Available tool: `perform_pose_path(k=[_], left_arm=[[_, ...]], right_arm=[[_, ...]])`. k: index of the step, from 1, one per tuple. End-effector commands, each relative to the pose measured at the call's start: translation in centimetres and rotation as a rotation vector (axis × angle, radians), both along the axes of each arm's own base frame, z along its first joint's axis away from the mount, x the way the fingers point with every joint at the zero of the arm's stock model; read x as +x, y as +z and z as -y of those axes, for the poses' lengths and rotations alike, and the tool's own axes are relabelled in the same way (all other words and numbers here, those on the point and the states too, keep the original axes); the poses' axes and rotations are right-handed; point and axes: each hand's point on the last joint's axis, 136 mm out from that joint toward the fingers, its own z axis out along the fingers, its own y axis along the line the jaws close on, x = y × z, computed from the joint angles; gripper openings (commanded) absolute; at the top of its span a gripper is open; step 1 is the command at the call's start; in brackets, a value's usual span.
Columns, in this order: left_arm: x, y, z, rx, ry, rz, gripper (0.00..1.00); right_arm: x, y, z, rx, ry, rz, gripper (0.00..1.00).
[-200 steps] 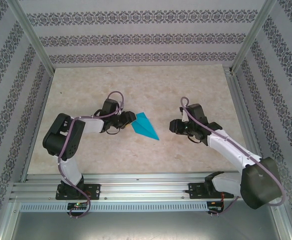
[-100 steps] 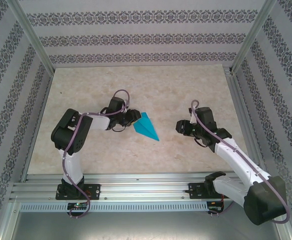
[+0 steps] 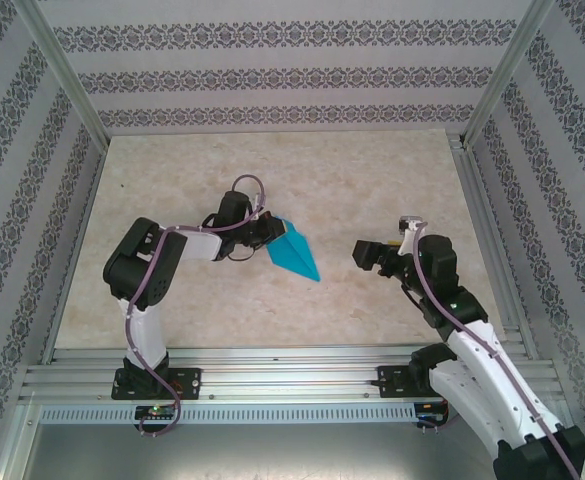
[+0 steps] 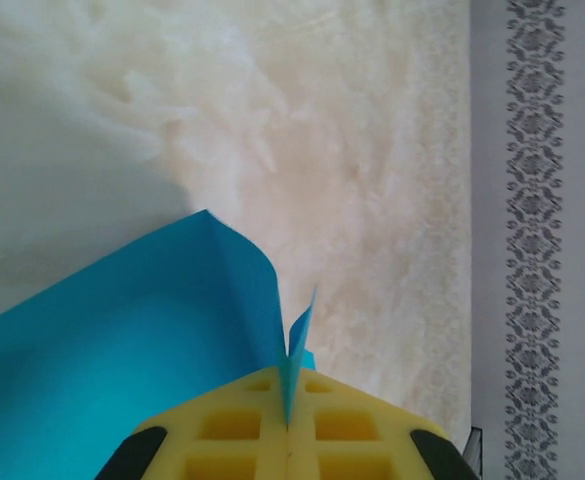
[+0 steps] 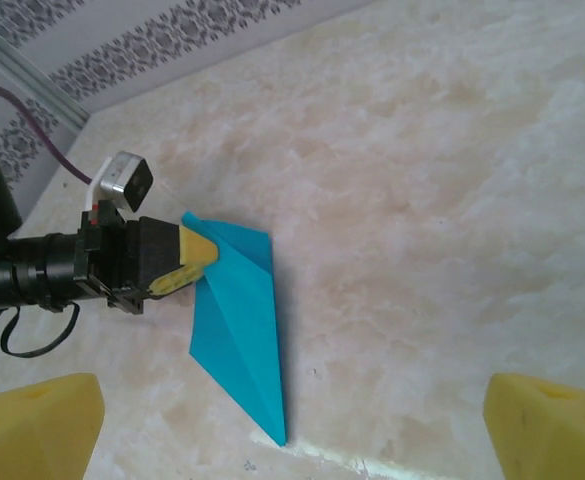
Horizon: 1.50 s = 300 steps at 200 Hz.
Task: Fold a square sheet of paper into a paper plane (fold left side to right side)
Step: Turn over the paper at the center of the table.
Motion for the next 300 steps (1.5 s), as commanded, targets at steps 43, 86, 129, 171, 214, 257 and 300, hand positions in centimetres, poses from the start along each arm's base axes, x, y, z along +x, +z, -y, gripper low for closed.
perform_pose_path(k=[43, 86, 129, 171, 214, 257, 300], left_arm=[[-4.1, 17.1, 1.5, -0.157, -0.232, 0.529, 0.00], [-8.5, 24.5, 0.6, -0.172, -0.342, 0.753, 0.00], [-11.2, 27.8, 0.3, -0.187, -0.402, 0.864, 0.00], [-12.4, 29.0, 0.5, -0.210, -0.446, 0.906, 0.00], [-13.4, 29.7, 0.9, -0.230, -0.488, 0.932, 0.00], [-14.2, 29.9, 1.4, -0.240, -0.535, 0.949, 0.00], [-13.6, 28.9, 1.9, -0.224, -0.537, 0.926, 0.00]], right_arm=[[-1.2, 2.8, -5.4, 0.333, 0.295, 0.073, 0.98], [-1.9, 5.1, -7.6, 0.476, 0.440, 0.129, 0.98], [-3.2, 7.7, -10.3, 0.488, 0.587, 0.203, 0.98], [-4.1, 8.0, -12.9, 0.479, 0.674, 0.201, 0.98], [-4.1, 7.5, -14.3, 0.471, 0.713, 0.175, 0.94], [-3.8, 7.0, -14.7, 0.475, 0.719, 0.166, 0.89], [-4.6, 7.5, -15.2, 0.491, 0.767, 0.178, 0.75]])
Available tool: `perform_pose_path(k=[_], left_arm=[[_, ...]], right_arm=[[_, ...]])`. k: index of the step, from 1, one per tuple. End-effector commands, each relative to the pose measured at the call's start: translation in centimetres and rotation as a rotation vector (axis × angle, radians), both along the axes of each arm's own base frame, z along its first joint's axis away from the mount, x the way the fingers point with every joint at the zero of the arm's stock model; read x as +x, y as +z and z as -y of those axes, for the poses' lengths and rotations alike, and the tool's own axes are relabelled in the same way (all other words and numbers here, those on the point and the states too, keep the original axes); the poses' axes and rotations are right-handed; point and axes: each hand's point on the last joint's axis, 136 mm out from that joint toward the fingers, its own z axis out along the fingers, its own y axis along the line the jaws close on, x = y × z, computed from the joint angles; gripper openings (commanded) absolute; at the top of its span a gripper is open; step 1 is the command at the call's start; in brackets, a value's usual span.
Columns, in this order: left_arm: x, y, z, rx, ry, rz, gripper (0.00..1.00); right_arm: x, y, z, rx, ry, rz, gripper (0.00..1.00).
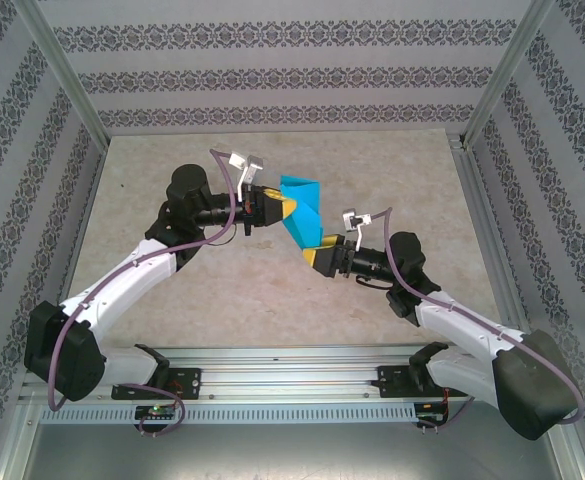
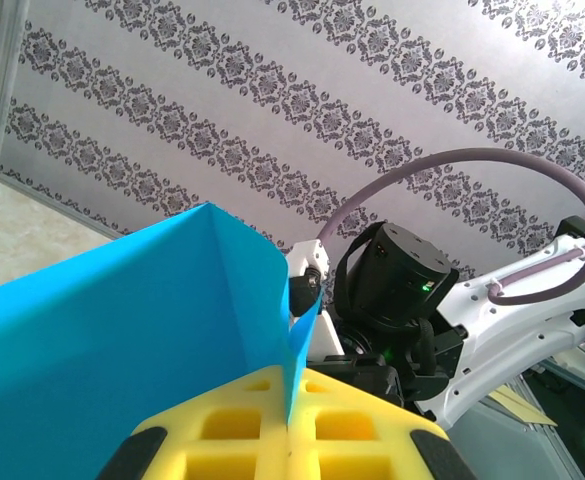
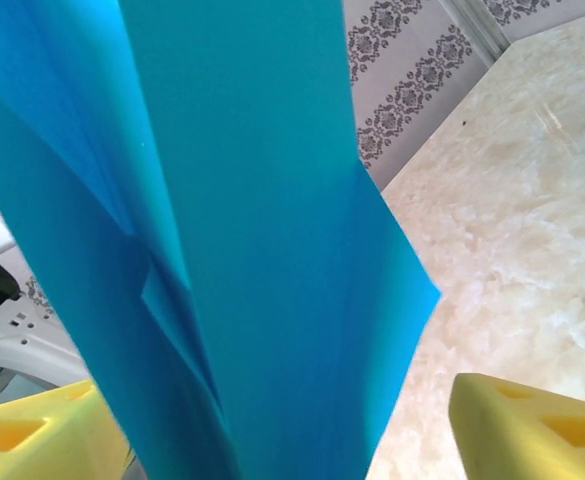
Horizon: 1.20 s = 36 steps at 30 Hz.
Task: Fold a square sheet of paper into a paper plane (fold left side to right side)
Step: Turn over the paper at the center of the table.
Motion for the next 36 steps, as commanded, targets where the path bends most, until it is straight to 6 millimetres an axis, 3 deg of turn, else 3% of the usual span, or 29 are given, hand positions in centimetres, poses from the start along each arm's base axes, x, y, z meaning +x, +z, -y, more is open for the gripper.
perform_pose_path(k=[1, 9, 18, 22, 23, 27, 32, 36], left_arm=[[-0.4, 0.4, 0.6, 0.005, -0.027, 0.039, 0.00], [0.4, -0.4, 1.0, 0.014, -0.022, 0.018, 0.00], [1.3, -1.5, 1.4, 0.035, -0.013, -0.006, 0.00], [1.5, -1.6, 1.4, 0.042, -0.005, -0.011, 0.06], [1.5, -1.5, 1.4, 0.046, -0.001, -0.012, 0.09], [1.4, -1.2, 0.6, 0.084, 0.042, 0.003, 0.42], [1.6, -1.1, -1.9, 0.145, 0.186, 0.026, 0.63], [2.9, -2.9, -5.6, 0.216, 0.440, -0.020, 0.73]], right_arm=[[-0.8, 2.5, -0.6, 0.052, 0.048, 0.100, 0.74], [-1.1, 1.8, -1.1, 0.053, 0.094, 0.076, 0.44], [-0.9, 0.4, -0.7, -0.004, 0.051, 0.062, 0.24], [-0.6, -0.4, -0.5, -0.050, 0.024, 0.055, 0.17], [-0.5, -0.6, -0.3, -0.067, 0.010, 0.054, 0.14], [0.1, -1.5, 0.4, -0.151, -0.054, 0.061, 0.05], [1.1, -3.0, 1.8, -0.296, -0.154, 0.073, 0.00], [2.2, -4.2, 3.5, -0.476, -0.272, 0.088, 0.00]])
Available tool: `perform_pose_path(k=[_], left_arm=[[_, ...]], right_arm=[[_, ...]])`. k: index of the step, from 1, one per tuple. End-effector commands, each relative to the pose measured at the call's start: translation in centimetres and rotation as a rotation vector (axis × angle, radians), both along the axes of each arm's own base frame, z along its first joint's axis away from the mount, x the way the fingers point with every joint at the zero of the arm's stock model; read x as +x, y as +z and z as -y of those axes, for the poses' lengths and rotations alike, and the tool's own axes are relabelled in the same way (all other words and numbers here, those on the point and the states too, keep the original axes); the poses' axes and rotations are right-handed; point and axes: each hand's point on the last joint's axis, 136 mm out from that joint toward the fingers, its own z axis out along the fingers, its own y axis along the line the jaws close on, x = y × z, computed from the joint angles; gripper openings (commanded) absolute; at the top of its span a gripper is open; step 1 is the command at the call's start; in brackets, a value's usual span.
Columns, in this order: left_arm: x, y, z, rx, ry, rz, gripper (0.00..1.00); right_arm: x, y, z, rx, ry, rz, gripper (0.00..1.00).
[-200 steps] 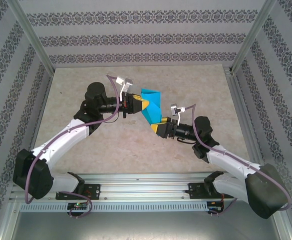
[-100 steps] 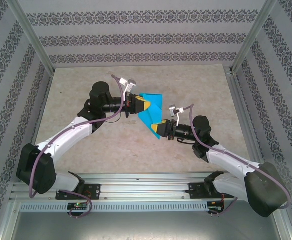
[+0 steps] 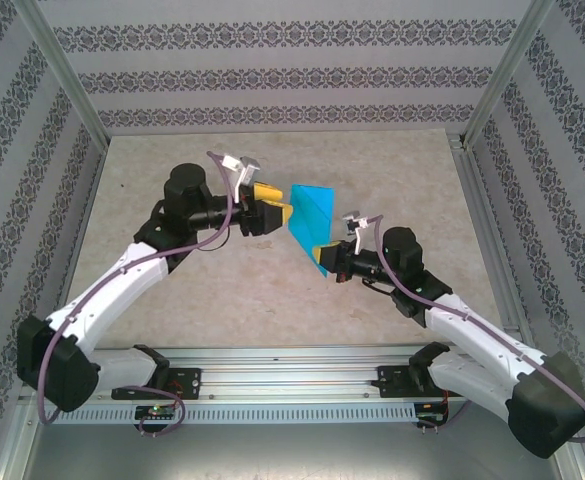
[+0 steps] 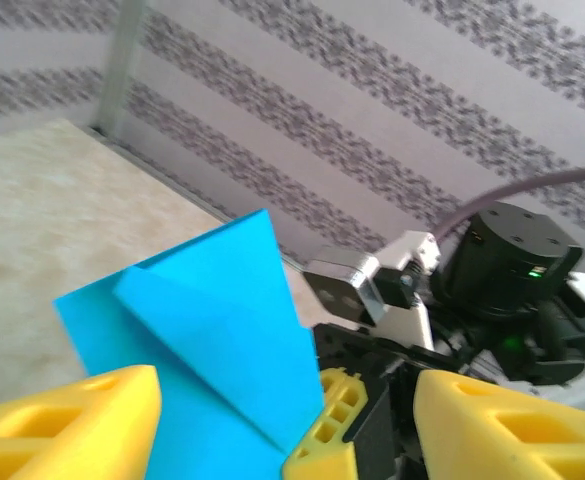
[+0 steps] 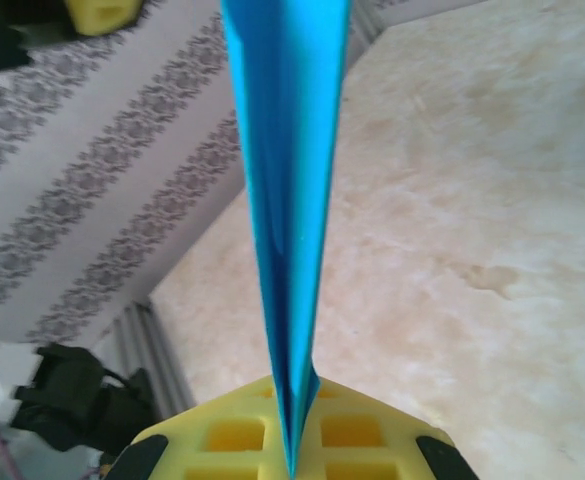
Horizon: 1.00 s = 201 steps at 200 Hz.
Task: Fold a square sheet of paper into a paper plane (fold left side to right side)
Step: Turn over the paper at the center of the table.
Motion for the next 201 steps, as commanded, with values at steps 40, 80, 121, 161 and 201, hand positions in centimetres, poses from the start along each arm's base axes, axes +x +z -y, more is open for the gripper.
perform_pose_path(k=[40, 80, 121, 161, 201], left_arm=[[2.5, -8.2, -11.7, 0.296, 0.698, -0.152, 0.81], [1.7, -12.6, -18.0, 0.425, 1.016, -0.292, 0.81], [0.7, -14.6, -21.7, 0.471, 1.180, -0.366, 0.82], [0.0, -15.1, -22.6, 0.463, 1.200, -0.370, 0.86], [0.1, -15.1, -21.9, 0.431, 1.154, -0.408, 0.88]], right_arm=[[3.4, -1.6, 5.9, -0.527, -0.368, 0.123, 0.00], [4.7, -2.1, 8.0, -0.917, -0.542, 0.107, 0.00], [5.0, -4.4, 9.7, -1.306, -0.633, -0.002, 0.00], [5.7, -7.0, 7.4, -1.539, -0.591, -0.002, 0.00], [6.7, -10.7, 5.6, -1.749, -0.529, -0.013, 0.00]])
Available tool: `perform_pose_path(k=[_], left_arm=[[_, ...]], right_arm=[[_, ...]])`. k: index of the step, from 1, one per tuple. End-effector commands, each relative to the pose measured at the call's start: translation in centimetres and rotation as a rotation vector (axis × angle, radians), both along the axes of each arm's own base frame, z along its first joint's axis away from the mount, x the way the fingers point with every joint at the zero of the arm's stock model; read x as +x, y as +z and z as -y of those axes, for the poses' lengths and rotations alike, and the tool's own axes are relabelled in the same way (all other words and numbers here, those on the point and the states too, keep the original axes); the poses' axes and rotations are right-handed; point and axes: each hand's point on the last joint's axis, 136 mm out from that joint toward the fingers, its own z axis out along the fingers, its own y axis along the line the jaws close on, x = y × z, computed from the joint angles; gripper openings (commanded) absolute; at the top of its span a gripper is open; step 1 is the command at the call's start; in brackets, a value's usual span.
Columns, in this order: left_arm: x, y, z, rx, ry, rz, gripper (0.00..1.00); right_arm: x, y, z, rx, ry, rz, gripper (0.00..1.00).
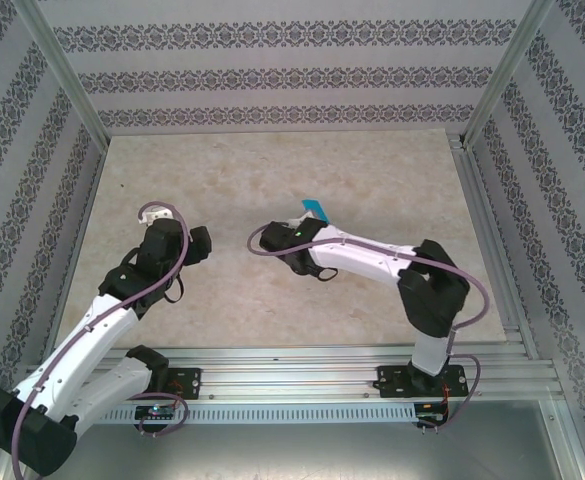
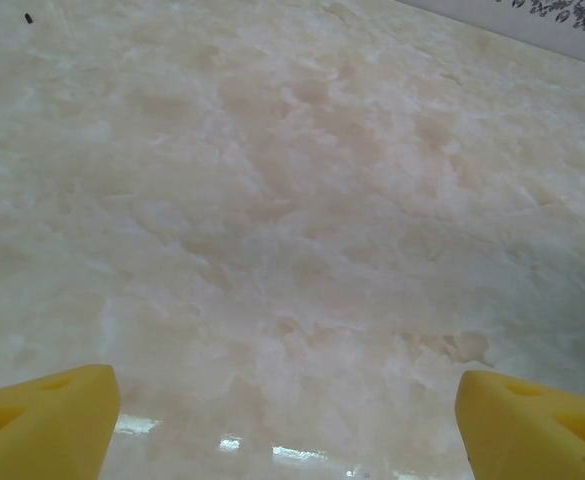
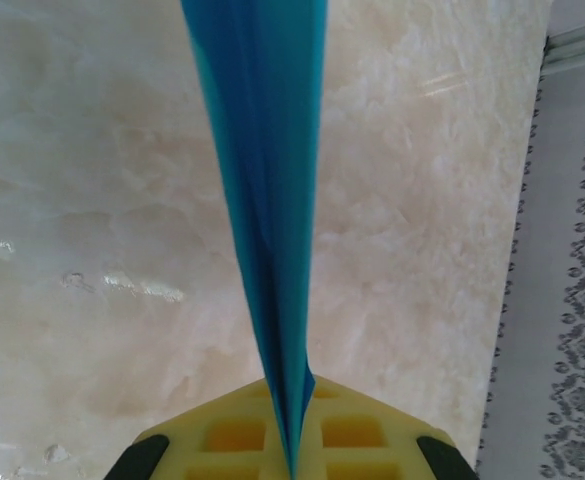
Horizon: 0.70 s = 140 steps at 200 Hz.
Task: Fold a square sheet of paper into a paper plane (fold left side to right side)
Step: Turn over the paper at the center of the table.
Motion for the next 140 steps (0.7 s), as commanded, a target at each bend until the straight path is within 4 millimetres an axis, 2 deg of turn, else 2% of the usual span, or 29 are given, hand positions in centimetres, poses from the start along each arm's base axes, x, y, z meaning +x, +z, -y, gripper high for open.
perform_pose_path(k=[1, 31, 66, 99, 126, 140], left_arm=[[-0.3, -0.3, 0.0, -0.033, 0.001, -0.027, 0.88], [-0.3, -0.7, 0.5, -0.050, -0.017, -0.059, 0.88], [0.2, -1.2, 1.1, -0.061, -0.035, -0.082, 0.88], [0.3, -1.5, 1.4, -0.063, -0.047, -0.104, 0.89], [0.3, -1.7, 2.0, -0.091, -0.070, -0.110, 0.89], [0.3, -1.7, 2.6, -0.111, -0.095, -0.119, 0.89]], right_arm=[[0.2, -0.8, 0.4, -0.149, -0.008, -0.022, 0.00], [0.4, -3.6, -1.0, -0.172, 0.010, -0.090, 0.00], [0.0, -5.8, -2.5, -0.167, 0.042, -0.152, 0.00], [-1.0, -6.7, -4.3, -0.084, 0.073, -0.210, 0.16], [-2.3, -5.9, -6.4, 0.066, 0.106, -0.247, 0.37], [-3.0, -4.6, -7.4, 0.184, 0.118, -0.252, 0.49]])
